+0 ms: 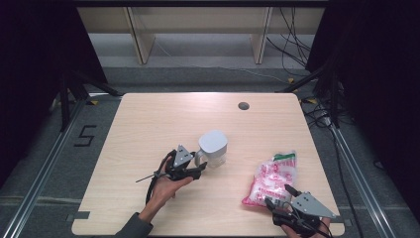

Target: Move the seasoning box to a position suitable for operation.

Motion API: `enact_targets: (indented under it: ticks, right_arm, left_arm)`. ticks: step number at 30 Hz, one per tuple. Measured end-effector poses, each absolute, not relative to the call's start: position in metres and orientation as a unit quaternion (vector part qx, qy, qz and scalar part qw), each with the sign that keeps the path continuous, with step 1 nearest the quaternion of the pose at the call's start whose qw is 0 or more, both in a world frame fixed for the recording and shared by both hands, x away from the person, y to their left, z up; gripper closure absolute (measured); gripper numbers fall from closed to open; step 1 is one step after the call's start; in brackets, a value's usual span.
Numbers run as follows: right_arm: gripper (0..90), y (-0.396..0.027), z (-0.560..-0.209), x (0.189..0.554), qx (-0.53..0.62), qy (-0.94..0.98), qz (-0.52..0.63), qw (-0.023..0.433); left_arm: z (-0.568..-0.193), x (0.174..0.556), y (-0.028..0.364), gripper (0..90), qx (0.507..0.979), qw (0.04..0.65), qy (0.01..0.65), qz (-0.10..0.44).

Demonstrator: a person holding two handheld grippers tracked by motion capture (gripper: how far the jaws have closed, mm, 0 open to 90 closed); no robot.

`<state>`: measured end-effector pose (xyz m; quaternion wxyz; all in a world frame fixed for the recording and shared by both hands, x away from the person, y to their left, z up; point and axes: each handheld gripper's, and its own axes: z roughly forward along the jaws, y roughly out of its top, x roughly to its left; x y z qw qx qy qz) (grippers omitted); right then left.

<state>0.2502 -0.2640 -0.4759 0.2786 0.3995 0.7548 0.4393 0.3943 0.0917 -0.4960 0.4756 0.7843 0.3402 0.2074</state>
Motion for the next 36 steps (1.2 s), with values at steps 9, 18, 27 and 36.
enact_targets:
  ticks: [9,18,27,36]
  right_arm:
    - [23.1,-0.263,-0.476,0.250,0.399,0.754,0.444,0.275]
    - [22.7,-0.262,-0.477,0.251,0.394,0.757,0.442,0.276]
    - [22.6,-0.261,-0.477,0.251,0.390,0.760,0.440,0.277]
    - [22.3,-0.260,-0.476,0.250,0.387,0.762,0.441,0.276]
  left_arm:
    - [-0.498,0.401,0.100,67.2,0.785,0.464,0.328,0.246]
    - [-0.500,0.415,0.100,68.6,0.775,0.456,0.332,0.284]
    - [-0.503,0.417,0.104,69.9,0.760,0.460,0.357,0.289]
    - [-0.504,0.416,0.110,71.0,0.760,0.469,0.354,0.278]
